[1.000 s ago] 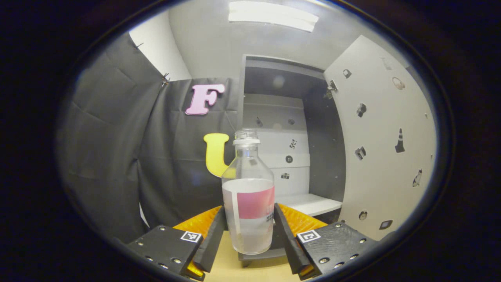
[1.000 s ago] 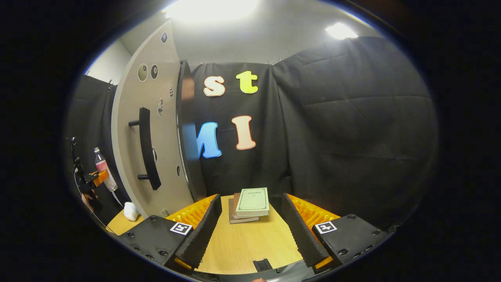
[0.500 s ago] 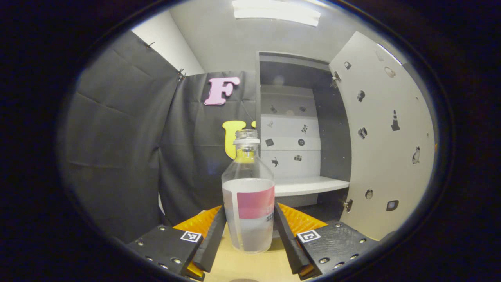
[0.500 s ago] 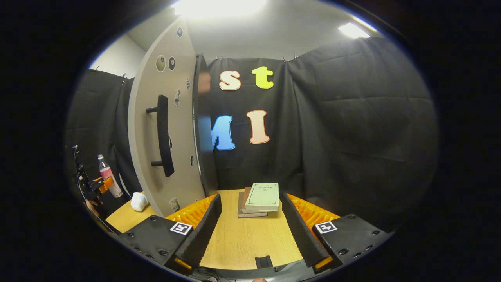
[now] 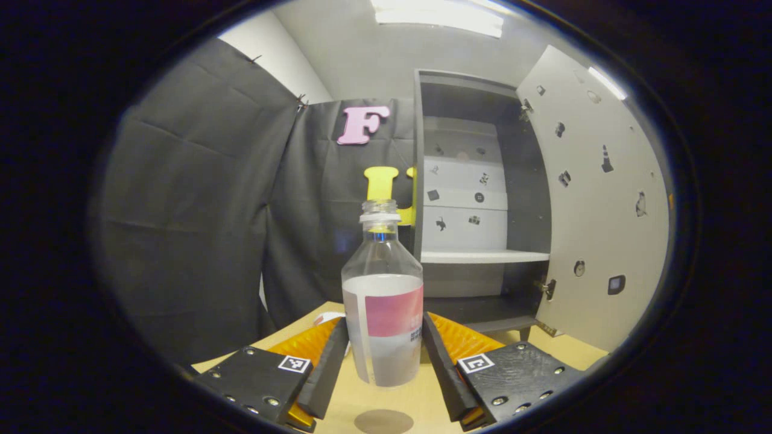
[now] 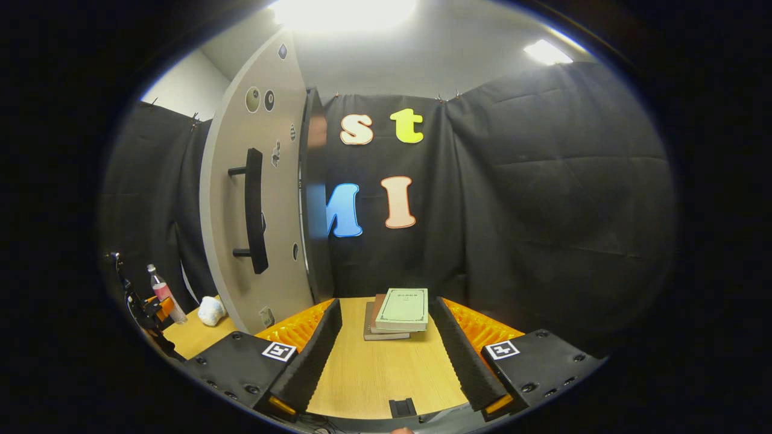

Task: Open the cabinet door with the right hand, grasp the bottle in the cabinet with the left hand and place it on the coaster, then close the cabinet door with the right hand.

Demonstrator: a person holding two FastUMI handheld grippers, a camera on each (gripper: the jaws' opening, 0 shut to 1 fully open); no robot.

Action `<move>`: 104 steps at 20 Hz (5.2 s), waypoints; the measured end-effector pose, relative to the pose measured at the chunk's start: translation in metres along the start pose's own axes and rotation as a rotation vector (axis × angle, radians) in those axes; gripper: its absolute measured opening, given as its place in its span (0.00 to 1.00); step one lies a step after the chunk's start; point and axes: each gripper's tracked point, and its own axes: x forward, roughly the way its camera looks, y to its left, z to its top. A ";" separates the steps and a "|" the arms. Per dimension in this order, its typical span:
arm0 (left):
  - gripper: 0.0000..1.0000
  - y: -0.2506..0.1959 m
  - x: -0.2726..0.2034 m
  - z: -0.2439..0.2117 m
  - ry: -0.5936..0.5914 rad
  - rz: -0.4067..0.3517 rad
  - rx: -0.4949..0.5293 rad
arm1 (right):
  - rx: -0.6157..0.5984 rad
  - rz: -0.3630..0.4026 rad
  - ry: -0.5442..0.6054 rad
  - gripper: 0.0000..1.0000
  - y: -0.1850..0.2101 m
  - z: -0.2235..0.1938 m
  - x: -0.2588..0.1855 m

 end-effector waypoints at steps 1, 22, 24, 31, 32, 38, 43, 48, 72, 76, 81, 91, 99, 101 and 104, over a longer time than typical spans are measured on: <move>0.73 0.002 -0.002 -0.009 0.006 0.002 -0.017 | -0.004 -0.003 0.004 0.98 0.001 -0.002 -0.001; 0.74 -0.003 0.002 -0.192 0.214 0.086 0.016 | -0.082 -0.019 0.123 0.99 -0.003 -0.029 0.006; 0.74 -0.002 -0.002 -0.193 0.208 0.095 0.021 | -0.078 -0.014 0.120 0.99 -0.001 -0.027 0.009; 0.77 -0.011 -0.014 -0.198 0.232 0.089 0.050 | -0.067 0.004 0.117 0.98 0.001 -0.027 0.014; 0.84 -0.008 -0.014 -0.195 0.224 0.098 0.057 | -0.069 0.007 0.116 0.99 0.002 -0.027 0.014; 0.82 -0.007 -0.017 -0.161 0.189 0.100 0.074 | -0.069 0.027 0.097 0.99 0.008 -0.020 0.015; 0.82 -0.005 -0.029 -0.092 0.136 0.081 0.102 | -0.056 0.085 0.045 0.99 0.023 0.003 0.017; 0.80 -0.003 -0.040 -0.011 0.106 0.065 0.104 | -0.012 0.178 -0.029 0.94 0.048 0.034 0.027; 0.80 0.041 0.020 0.116 -0.028 -0.009 0.035 | -0.012 0.324 -0.096 0.92 0.136 0.085 0.031; 0.82 0.041 0.027 0.112 -0.020 -0.025 0.049 | -0.013 0.414 -0.075 0.96 0.171 0.083 0.030; 0.81 0.063 0.028 0.104 -0.008 -0.007 0.022 | -0.062 0.454 -0.083 0.96 0.204 0.084 0.039; 0.82 0.133 0.011 0.097 0.003 0.099 -0.010 | -0.075 0.547 -0.070 0.96 0.265 0.080 0.056; 0.82 0.161 0.003 0.095 0.012 0.137 0.068 | -0.075 0.546 -0.042 0.97 0.300 0.072 0.104; 0.82 0.169 -0.002 0.094 0.014 0.138 0.097 | -0.076 0.528 -0.038 0.98 0.309 0.071 0.116; 0.82 0.179 -0.002 0.093 0.014 0.140 0.120 | -0.066 0.503 -0.044 0.94 0.319 0.074 0.131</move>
